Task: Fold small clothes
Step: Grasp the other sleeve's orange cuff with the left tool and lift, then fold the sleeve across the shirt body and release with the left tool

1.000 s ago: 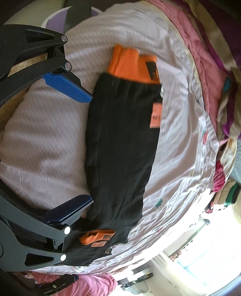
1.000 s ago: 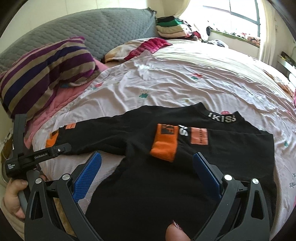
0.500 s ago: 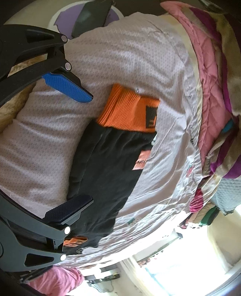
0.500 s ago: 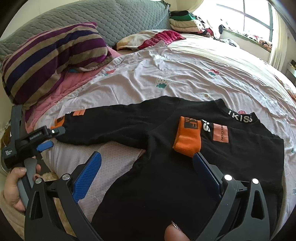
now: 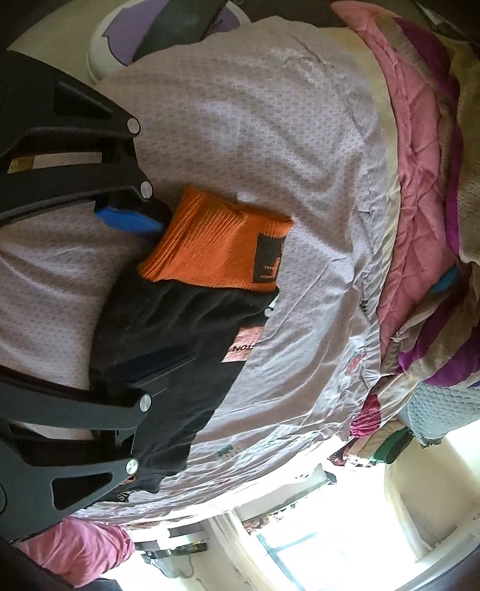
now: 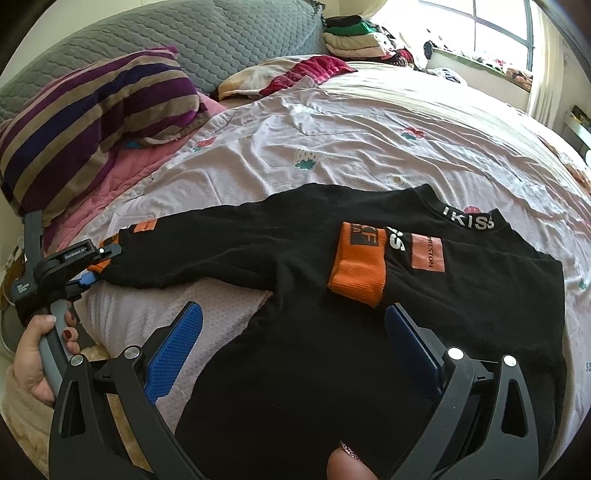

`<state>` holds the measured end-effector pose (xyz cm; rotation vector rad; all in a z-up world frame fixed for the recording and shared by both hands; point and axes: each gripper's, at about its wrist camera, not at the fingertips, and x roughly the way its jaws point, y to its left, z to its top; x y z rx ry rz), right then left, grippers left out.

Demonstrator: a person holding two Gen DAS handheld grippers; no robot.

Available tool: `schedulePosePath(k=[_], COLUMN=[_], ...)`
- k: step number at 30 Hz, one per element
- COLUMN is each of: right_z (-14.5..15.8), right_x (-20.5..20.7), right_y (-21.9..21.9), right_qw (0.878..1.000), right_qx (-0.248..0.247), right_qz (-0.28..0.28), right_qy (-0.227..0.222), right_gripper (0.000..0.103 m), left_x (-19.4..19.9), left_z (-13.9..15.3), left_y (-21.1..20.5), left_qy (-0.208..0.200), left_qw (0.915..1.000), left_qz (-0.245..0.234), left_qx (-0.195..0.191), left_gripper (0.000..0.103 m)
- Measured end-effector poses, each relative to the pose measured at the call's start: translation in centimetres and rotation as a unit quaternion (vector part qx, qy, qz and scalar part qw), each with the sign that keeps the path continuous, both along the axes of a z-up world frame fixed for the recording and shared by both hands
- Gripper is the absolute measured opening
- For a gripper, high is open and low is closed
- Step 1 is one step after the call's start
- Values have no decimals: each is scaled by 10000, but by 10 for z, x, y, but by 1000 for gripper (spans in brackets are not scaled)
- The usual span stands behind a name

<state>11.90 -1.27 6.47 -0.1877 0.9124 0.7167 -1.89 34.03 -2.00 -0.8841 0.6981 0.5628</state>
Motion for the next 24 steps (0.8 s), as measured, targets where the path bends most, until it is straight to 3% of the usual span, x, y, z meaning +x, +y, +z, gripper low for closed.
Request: schedulePosePath(k=[4, 6, 15, 24], right_z=[-2, -3, 1, 9], right_x=[0, 0, 2, 12], right_y=[-1, 0, -10, -53], right_qw=[10000, 10000, 9998, 9970], right_qx=[2, 14, 147, 383], right_qz=[-6, -9, -144, -666], right_qy=[23, 32, 23, 0], right_gripper=[98, 98, 98, 98], left_x=[3, 4, 10, 44], left_z=[0, 0, 44, 100], left_y=[4, 7, -10, -56], left_qy=[15, -13, -634, -1183], left_qw=[10000, 10000, 9967, 9848], left_qz=[13, 15, -350, -1114], left_qx=[53, 47, 361, 611], left_gripper=[24, 9, 5, 5])
